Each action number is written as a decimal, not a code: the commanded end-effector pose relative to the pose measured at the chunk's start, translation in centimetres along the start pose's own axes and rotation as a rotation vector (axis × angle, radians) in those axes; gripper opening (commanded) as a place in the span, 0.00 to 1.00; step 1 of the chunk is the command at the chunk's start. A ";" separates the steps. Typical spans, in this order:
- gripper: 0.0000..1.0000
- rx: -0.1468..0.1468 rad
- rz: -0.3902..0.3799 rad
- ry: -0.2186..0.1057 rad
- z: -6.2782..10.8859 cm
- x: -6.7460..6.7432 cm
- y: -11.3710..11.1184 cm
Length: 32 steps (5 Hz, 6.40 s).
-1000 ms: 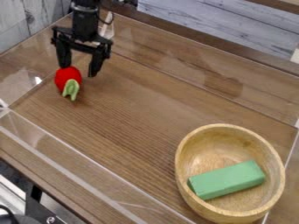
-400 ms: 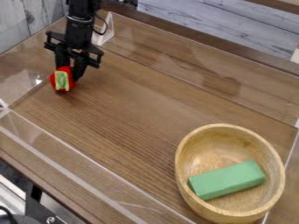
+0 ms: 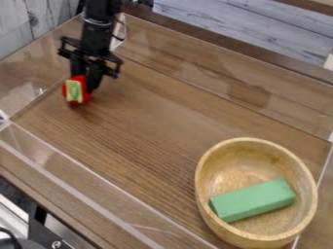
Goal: Move the red object to the right side of the table
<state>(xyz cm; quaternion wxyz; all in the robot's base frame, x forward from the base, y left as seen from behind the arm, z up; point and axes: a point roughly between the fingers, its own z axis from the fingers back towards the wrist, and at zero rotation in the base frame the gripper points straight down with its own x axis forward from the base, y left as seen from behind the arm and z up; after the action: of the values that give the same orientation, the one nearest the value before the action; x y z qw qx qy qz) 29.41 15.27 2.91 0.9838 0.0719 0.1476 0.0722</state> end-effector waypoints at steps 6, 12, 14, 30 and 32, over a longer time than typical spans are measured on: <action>0.00 -0.020 -0.095 -0.097 9.4 3.4 -11.2; 0.00 -0.113 -0.176 -0.144 12.5 -1.5 -19.6; 0.00 -0.129 -0.145 -0.120 10.6 -1.0 -19.7; 1.00 -0.245 -0.113 -0.221 13.3 -1.9 -17.3; 1.00 -0.225 -0.039 -0.273 14.4 -4.4 -12.3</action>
<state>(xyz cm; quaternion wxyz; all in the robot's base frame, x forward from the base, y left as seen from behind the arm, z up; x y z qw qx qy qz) 31.10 0.66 14.03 0.9971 -0.0332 0.0352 0.0591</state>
